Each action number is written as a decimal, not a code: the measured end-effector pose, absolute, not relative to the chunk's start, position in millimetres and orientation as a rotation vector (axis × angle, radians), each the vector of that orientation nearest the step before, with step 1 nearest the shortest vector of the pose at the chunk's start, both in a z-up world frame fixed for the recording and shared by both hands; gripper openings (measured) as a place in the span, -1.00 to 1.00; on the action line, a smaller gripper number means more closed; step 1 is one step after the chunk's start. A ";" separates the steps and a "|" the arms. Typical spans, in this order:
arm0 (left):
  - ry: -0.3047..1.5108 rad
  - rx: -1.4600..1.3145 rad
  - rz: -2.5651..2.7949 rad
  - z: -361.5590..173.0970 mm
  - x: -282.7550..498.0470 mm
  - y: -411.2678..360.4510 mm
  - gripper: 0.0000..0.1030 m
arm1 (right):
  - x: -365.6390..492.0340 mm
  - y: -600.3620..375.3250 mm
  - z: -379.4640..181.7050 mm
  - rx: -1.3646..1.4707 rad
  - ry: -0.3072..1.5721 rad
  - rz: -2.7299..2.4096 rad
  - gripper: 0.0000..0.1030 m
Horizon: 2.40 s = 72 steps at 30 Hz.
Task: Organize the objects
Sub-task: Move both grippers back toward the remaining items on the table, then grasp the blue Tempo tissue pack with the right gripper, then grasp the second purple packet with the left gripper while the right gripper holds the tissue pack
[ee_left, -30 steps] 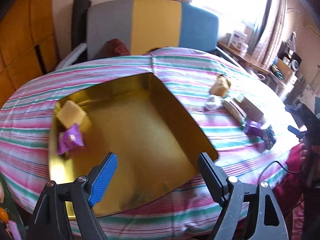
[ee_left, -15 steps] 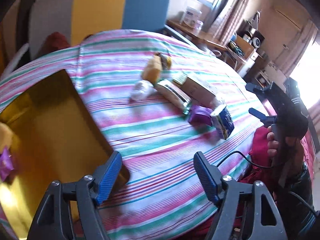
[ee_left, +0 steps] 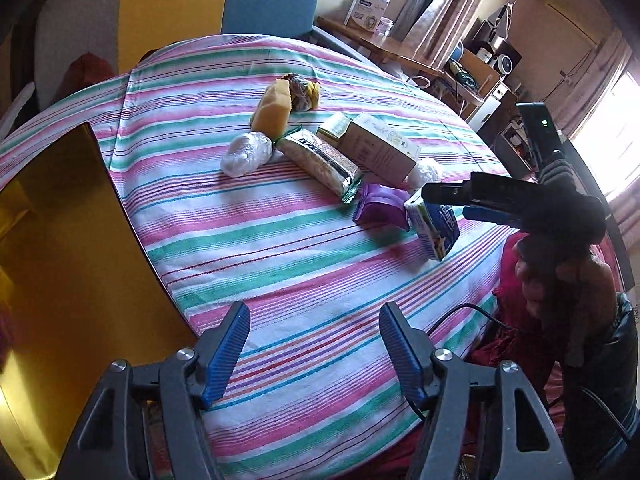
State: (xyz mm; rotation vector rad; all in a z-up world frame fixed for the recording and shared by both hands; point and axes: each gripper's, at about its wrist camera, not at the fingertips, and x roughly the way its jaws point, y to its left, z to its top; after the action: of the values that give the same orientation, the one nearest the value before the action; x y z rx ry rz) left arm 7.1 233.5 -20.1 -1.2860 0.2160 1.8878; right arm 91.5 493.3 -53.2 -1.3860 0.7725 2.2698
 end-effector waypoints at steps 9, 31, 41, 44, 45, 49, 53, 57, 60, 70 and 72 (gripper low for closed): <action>0.170 -1.294 1.858 -22.3 8.1 223.0 0.31 | 67.4 481.8 -75.1 -1.626 0.524 2.111 0.47; -0.059 -1.550 1.617 -54.1 -12.0 291.9 0.24 | 145.4 525.0 -13.5 -0.830 1.051 2.387 0.08; -0.178 -1.682 1.623 -69.8 -34.3 369.0 0.23 | 154.3 527.1 -6.8 -0.717 1.081 2.404 0.09; -0.230 -1.727 1.649 -75.4 -42.1 382.7 0.23 | 155.8 528.9 -7.4 -0.693 1.106 2.414 0.11; -0.234 -1.742 1.671 -77.7 -45.2 387.7 0.23 | 157.0 529.3 -7.3 -0.684 1.115 2.417 0.11; -0.229 -1.773 1.714 -86.1 -50.6 401.8 0.23 | 163.8 531.2 -6.1 -0.629 1.151 2.432 0.11; -0.121 -1.742 1.770 -87.8 -48.3 416.5 0.24 | 165.1 532.6 -6.0 -0.606 1.172 2.436 0.11; 0.006 -1.731 1.796 -93.1 -46.9 426.1 0.23 | 161.5 532.1 -7.1 -0.631 1.165 2.427 0.11; 0.072 -1.704 1.810 -91.3 -43.8 431.6 0.23 | 163.0 534.3 -8.3 -0.626 1.175 2.424 0.11; 0.241 -1.529 1.813 -84.2 -27.9 400.8 -0.38 | 155.8 536.5 -14.7 -0.717 1.199 2.415 0.37; 0.280 -1.489 1.808 -83.0 -18.6 388.1 -0.39 | 151.5 536.9 -18.1 -0.764 1.210 2.403 0.45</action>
State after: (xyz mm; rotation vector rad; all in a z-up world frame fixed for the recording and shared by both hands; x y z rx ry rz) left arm -18.6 388.1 -83.0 -1.4893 0.2805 1.8081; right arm 151.5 536.9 -18.1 -0.7635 1.2101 2.4028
